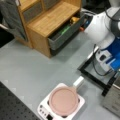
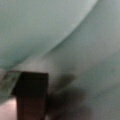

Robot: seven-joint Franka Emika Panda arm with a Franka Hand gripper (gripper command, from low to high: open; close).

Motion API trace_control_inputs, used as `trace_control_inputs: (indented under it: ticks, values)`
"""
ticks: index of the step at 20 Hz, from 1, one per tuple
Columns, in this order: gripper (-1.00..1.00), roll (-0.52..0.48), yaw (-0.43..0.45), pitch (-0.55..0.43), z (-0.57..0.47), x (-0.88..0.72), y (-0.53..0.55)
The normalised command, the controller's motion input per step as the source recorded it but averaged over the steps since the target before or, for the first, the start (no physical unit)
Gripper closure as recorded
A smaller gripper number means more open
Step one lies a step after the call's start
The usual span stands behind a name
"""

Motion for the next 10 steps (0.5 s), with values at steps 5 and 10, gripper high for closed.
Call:
trace_control_inputs:
  ticks: [5,10]
  values:
    - [1.00,-0.038,0.207,-0.100,-0.11,0.04,-0.37]
    - [1.00,-0.045,0.220,-0.109,-0.08,0.04,-0.39]
